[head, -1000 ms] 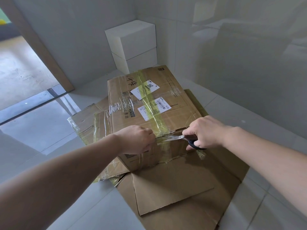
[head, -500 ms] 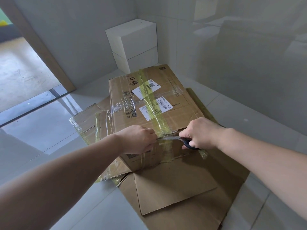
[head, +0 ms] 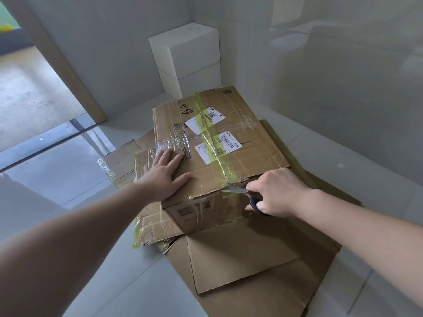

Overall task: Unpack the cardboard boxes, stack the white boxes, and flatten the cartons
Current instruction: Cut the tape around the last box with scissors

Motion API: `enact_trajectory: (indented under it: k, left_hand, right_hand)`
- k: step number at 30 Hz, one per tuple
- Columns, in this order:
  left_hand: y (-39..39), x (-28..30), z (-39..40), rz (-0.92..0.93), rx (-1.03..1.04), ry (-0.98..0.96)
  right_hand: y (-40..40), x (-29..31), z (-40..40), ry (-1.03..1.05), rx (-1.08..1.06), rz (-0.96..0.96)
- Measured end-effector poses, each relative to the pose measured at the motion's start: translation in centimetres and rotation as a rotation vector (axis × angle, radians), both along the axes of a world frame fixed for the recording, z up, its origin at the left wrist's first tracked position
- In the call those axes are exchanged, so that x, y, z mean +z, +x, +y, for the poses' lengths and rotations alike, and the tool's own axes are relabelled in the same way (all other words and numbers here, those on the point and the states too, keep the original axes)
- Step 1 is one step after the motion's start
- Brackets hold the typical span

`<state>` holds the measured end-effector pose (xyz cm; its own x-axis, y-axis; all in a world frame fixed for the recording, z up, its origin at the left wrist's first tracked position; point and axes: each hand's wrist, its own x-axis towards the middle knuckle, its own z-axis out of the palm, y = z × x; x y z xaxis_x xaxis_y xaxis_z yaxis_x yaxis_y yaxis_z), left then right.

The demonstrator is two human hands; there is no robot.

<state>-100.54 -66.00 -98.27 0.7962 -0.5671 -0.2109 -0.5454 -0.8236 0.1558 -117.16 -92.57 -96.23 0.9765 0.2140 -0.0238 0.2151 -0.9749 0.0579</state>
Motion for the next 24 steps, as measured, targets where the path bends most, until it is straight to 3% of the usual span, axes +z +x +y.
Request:
enact_trajectory:
  k: [4,9,17,24]
  left_hand:
    - [-0.4,-0.8,-1.2,-0.018,0.071,-0.129]
    - [-0.4,-0.7,-0.9,-0.020,0.071,-0.140]
    - [-0.6,-0.4,-1.2,-0.025,0.077,-0.146]
    - [-0.8,-0.1,-1.4,-0.016,0.080,-0.146]
  right_hand:
    - [-0.3,-0.2,-0.1,0.017,0.002,0.028]
    - [-0.8,-0.5,0.2,0.065,0.000,0.045]
    - [-1.2,-0.2,3.0,0.034,-0.160,-0.080]
    - [-1.8,0.9,4.5,0.034,-0.193,0.017]
